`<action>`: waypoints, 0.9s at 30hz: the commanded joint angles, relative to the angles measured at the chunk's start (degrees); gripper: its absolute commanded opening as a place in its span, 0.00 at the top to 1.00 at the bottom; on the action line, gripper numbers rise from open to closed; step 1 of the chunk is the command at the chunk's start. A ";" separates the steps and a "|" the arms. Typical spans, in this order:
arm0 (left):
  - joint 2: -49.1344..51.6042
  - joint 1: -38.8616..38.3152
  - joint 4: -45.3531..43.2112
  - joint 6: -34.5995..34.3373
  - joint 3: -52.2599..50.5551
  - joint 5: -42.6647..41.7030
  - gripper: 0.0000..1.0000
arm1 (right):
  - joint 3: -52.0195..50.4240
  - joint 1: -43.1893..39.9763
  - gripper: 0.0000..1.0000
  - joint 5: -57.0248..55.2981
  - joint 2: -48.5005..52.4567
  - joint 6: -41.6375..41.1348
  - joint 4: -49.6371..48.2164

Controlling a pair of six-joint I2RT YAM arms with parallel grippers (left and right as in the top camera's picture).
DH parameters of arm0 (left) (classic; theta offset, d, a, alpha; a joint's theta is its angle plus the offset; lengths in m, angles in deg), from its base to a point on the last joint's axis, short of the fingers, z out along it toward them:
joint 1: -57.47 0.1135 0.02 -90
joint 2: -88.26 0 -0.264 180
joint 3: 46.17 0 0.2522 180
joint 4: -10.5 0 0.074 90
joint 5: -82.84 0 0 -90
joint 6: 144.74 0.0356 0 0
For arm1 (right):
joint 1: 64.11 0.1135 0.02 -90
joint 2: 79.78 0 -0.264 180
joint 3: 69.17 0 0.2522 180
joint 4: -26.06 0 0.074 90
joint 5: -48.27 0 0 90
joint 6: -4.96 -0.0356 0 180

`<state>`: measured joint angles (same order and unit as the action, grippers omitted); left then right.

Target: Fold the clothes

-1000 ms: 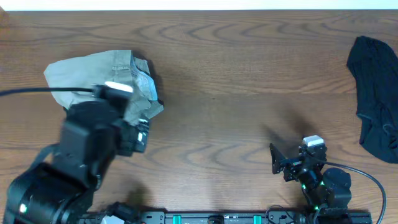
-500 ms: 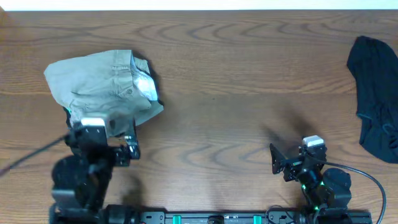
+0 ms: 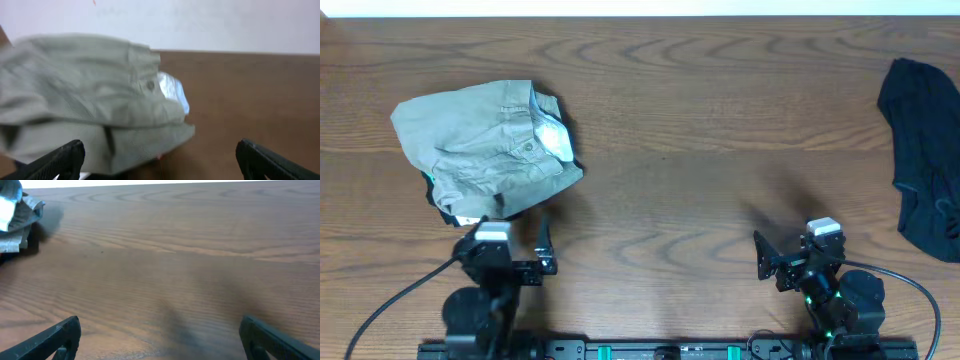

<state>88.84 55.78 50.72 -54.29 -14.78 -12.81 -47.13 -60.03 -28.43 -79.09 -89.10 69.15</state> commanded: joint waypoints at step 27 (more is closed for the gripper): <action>-0.37 0.28 -3.93 0.76 -10.95 -2.91 0.02 | -0.15 -0.31 0.01 0.26 -0.35 -0.15 0.00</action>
<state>88.86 55.82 46.92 -54.29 -24.46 -14.93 -47.13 -60.03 -28.43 -79.09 -89.10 69.12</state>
